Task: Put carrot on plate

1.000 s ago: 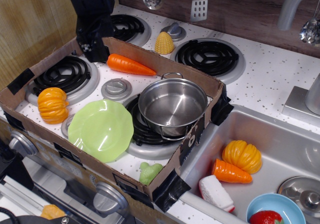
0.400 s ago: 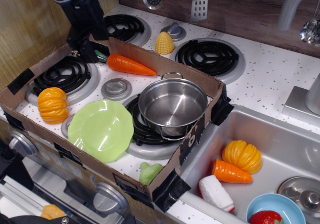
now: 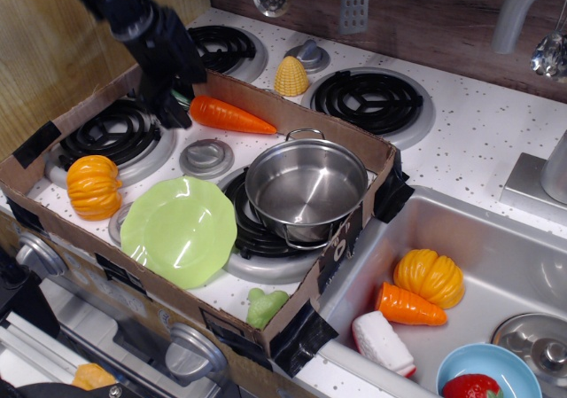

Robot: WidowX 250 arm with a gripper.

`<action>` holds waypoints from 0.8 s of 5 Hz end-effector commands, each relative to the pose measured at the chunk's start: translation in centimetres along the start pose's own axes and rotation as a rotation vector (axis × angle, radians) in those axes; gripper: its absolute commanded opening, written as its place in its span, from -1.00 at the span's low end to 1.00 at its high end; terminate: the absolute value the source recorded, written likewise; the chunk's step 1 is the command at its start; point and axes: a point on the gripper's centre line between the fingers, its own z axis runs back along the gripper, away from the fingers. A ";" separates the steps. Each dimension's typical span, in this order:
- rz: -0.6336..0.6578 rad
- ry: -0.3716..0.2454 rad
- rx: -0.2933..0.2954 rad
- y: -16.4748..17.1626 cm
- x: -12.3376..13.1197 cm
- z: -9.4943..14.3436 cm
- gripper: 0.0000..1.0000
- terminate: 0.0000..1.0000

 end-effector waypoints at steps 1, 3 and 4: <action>-0.064 -0.013 0.056 1.6 2.3 0.8 1.00 -1.00; -0.084 -0.059 -0.013 1.2 2.7 -0.7 1.00 -1.00; -0.074 -0.098 -0.125 0.8 2.6 -1.0 1.00 -1.00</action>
